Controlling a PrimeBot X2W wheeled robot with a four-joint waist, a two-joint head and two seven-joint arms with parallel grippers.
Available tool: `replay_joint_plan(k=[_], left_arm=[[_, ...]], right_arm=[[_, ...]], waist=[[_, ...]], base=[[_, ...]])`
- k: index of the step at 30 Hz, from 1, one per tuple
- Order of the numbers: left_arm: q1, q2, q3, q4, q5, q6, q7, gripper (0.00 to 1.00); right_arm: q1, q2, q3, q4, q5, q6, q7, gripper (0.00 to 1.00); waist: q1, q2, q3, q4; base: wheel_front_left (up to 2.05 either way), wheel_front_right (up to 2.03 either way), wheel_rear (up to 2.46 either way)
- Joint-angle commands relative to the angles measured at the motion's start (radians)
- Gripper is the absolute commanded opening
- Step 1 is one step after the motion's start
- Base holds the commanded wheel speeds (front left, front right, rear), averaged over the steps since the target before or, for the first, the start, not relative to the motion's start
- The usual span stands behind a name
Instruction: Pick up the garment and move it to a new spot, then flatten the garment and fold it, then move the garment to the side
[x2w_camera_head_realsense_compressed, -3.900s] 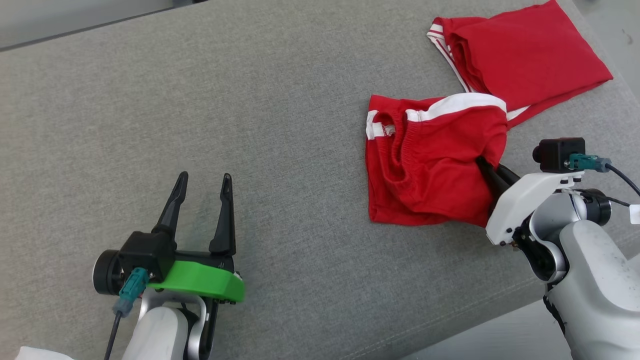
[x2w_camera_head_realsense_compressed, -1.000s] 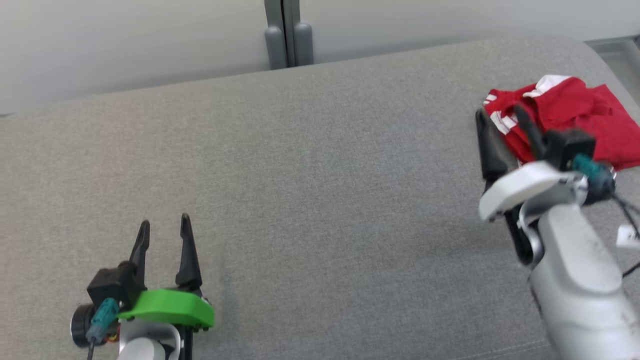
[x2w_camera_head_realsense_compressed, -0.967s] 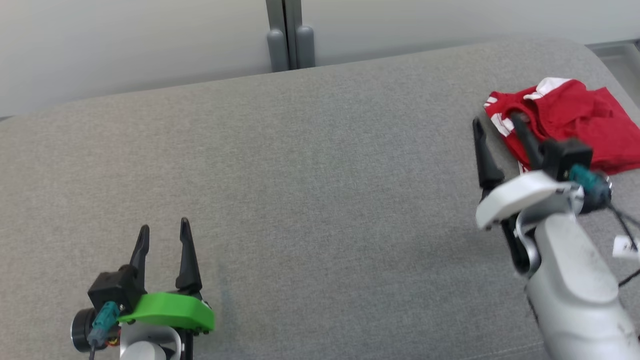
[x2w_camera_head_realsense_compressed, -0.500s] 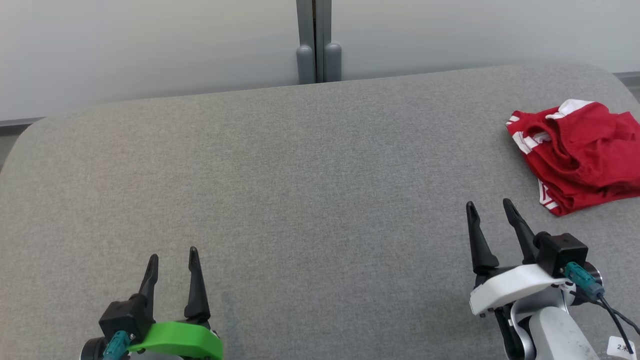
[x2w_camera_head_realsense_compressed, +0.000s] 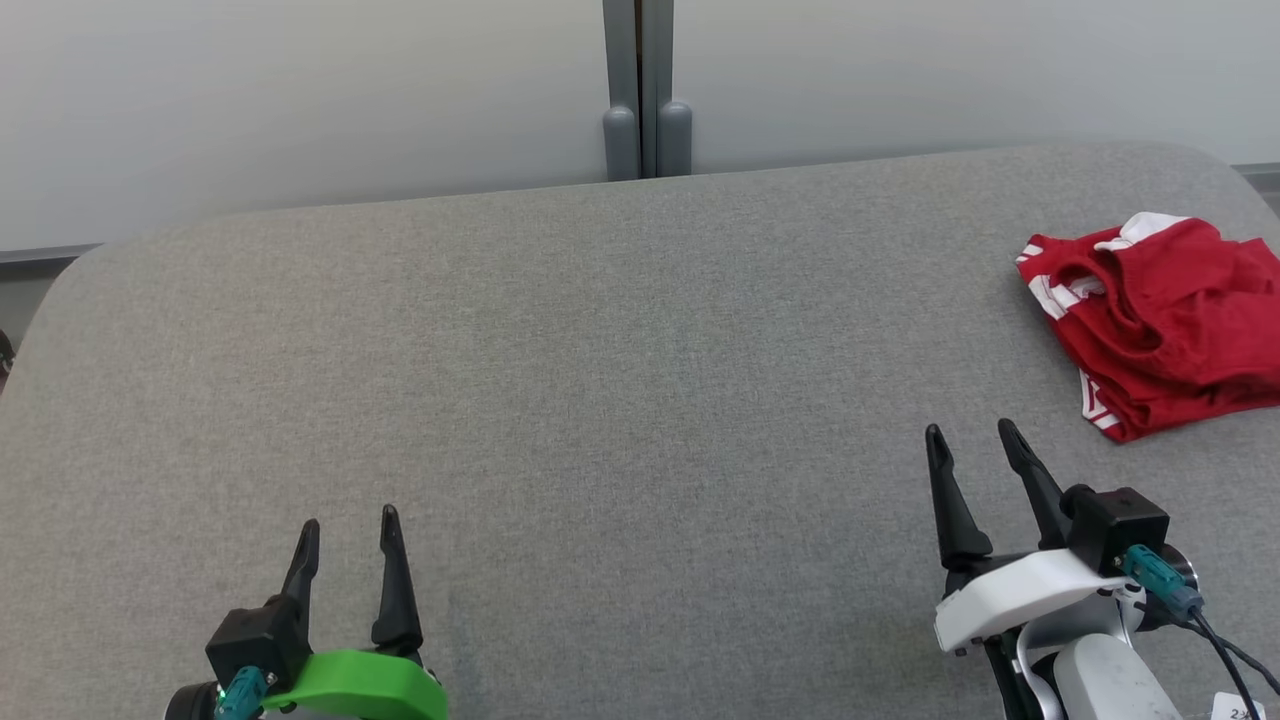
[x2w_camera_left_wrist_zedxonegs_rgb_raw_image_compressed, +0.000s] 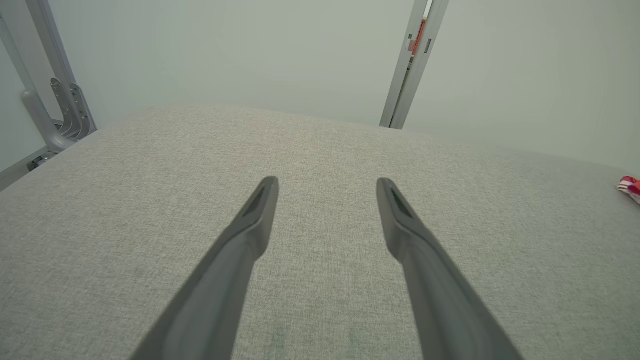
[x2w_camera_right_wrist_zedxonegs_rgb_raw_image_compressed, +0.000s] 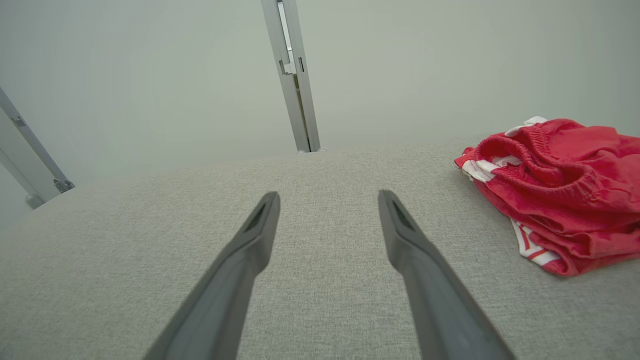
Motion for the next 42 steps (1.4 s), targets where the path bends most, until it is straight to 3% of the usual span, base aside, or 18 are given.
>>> replay_joint_plan(k=[1, 9, 10, 13, 42], left_arm=[[0.01, 0.001, 0.006, 0.003, 0.001, -0.002, -0.005, 1.0], [0.004, 0.002, -0.002, 0.001, -0.001, -0.004, -0.005, 1.0], [0.0, 0.0, -0.003, 0.001, -0.001, -0.002, 0.0, 0.0], [0.004, -0.002, -0.006, 0.028, -0.002, -0.002, 0.005, 0.0], [-0.042, -0.011, 0.093, 0.02, -0.451, -0.078, 0.137, 0.0]], right_arm=[[0.01, -0.001, -0.002, -0.003, 0.0, -0.001, -0.003, 1.0], [0.01, -0.001, -0.005, -0.004, -0.003, -0.002, -0.004, 1.0], [0.001, 0.0, -0.004, 0.0, 0.0, 0.0, 0.0, 0.0], [0.012, 0.003, -0.002, 0.025, 0.0, 0.0, 0.0, 0.0], [0.004, 0.002, -0.058, -0.007, 0.503, 0.0, 0.133, 0.0]], waist=[[0.0, 0.0, -0.001, 0.0], [0.0, 0.0, -0.002, 0.0], [0.0, 0.0, -0.002, 0.0], [0.0, 0.0, -0.002, 0.0], [0.0, 0.0, -0.007, -0.002]], base=[[0.0, 0.0, 0.0], [0.0, 0.0, 0.0], [0.0, 0.0, 0.0], [0.0, 0.0, 0.0], [0.0, 0.0, 0.0]])
